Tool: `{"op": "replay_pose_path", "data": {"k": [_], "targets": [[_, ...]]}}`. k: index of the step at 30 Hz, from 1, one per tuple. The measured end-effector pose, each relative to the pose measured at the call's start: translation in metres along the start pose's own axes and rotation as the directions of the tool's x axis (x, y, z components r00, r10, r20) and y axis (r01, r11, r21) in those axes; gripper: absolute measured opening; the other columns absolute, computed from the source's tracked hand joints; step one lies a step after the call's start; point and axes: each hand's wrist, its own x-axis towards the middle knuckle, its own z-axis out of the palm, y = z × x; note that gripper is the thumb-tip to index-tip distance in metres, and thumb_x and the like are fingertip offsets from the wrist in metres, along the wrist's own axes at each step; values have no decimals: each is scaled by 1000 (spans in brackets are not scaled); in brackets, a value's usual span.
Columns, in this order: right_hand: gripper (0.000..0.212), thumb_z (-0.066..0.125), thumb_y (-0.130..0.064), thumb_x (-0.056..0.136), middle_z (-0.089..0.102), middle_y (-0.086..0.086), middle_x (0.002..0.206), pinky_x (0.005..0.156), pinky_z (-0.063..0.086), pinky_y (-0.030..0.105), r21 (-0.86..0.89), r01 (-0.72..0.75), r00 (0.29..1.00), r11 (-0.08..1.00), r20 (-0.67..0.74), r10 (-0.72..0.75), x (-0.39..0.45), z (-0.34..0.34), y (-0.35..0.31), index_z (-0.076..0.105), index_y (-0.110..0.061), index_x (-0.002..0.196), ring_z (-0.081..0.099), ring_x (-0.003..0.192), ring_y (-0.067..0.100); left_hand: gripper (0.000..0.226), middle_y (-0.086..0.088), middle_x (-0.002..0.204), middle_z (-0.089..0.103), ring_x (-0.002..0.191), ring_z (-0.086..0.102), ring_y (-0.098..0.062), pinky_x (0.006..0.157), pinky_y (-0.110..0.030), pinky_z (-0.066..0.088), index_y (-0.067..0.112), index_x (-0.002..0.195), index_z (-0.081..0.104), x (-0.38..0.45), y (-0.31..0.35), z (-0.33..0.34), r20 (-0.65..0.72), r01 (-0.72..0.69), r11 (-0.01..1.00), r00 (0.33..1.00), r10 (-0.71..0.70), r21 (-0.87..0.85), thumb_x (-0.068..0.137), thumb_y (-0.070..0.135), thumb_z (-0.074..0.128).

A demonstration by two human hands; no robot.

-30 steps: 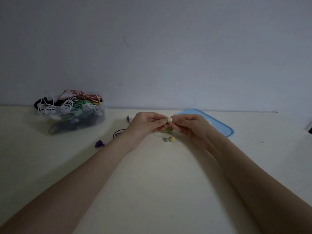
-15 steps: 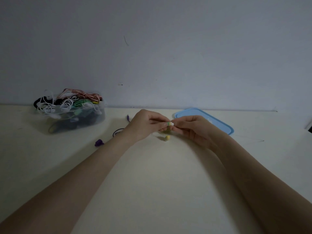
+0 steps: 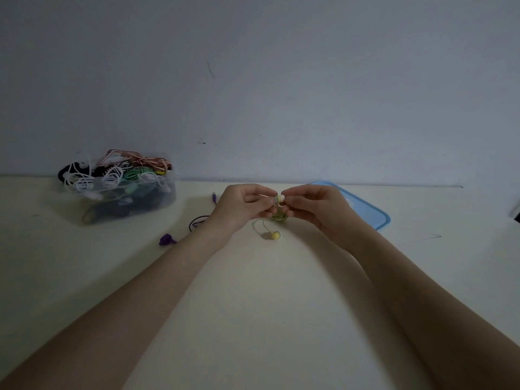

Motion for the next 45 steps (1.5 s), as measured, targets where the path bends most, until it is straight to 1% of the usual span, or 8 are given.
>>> {"op": "replay_pose_path", "data": {"k": [16,28,31,33,36,39,42,45], "targets": [[6,63,-3,85,68,6,72,63,52,19,-146,45,997,988,-57,-54,-2,1,3,67,-4,90,65,66,13,39,-3,73,66,64,64,-7,69,-17,52,19,117,57,-2,2,0,145,-70,986,988,48,151,84,-3,61],[14,55,-5,91,66,6,79,60,51,18,-208,62,985,976,-147,-94,4,0,3,66,-7,83,63,69,13,13,-7,70,63,53,61,1,53,-8,44,5,94,61,3,0,-3,47,-97,973,995,89,211,83,-3,62],[17,67,-25,84,65,-2,92,71,48,22,-554,3,998,832,-54,-40,5,6,1,67,-16,99,58,83,12,14,-8,68,62,50,60,1,50,-7,42,1,97,62,4,1,-4,-3,-84,977,996,87,194,84,-3,62],[44,72,-41,76,59,-2,106,80,44,25,-826,0,998,563,38,56,6,17,2,59,-23,115,53,93,13,15,-7,68,62,50,60,0,54,-9,46,-1,99,63,6,-1,-6,-21,-72,977,997,78,202,83,-3,62],[31,66,-35,80,52,-1,90,60,33,17,-964,131,991,233,132,-10,1,34,-2,60,-21,107,48,84,16,13,-6,69,64,52,61,-2,57,-12,48,-2,97,64,7,-2,-9,-11,-46,954,999,51,296,84,3,64],[20,63,-15,83,67,7,93,54,34,20,-931,123,986,344,76,-147,0,37,-13,68,-11,102,59,79,20,16,-5,73,67,66,64,-15,68,-25,54,1,99,67,7,8,-17,-27,-61,937,997,75,344,85,10,65],[14,66,-8,82,68,8,85,41,34,7,-827,153,975,540,37,-220,9,53,-30,70,-8,95,62,58,14,22,1,80,67,75,66,-12,68,-15,53,6,105,67,11,31,-37,-60,-145,891,980,188,430,85,15,66],[17,68,-9,82,68,7,93,47,37,5,-792,241,958,562,103,-266,30,84,-44,69,-6,98,63,62,17,23,3,91,66,82,61,-8,69,-4,44,12,106,68,9,57,-68,-125,-185,786,941,315,589,84,19,66]]}}
